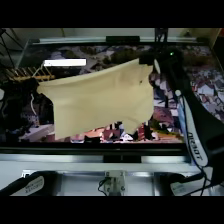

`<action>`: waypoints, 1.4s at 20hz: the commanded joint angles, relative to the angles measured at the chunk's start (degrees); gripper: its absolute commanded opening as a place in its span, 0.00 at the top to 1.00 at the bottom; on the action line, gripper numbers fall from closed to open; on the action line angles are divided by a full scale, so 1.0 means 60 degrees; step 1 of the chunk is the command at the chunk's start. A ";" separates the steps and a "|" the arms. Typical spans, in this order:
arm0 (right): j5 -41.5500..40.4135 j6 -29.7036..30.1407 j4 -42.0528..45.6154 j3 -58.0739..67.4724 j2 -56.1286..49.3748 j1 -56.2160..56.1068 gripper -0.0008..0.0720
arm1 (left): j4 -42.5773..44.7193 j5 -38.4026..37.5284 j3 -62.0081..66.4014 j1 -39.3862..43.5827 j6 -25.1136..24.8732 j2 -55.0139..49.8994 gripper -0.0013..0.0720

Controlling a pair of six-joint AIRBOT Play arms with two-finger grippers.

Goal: Fold the shirts.

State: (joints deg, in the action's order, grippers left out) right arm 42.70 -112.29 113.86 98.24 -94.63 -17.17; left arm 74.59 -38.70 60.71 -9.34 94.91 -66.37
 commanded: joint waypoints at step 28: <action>0.8065 0.4350 -0.6936 -0.0900 0.0641 0.5155 0.24 | -0.3479 -0.3136 -0.5869 -0.2889 -0.3136 0.1013 0.18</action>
State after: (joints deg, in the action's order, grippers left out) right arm 90.91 -87.09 73.43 93.14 -90.80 13.19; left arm 56.55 -62.50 27.27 -26.87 77.17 -60.51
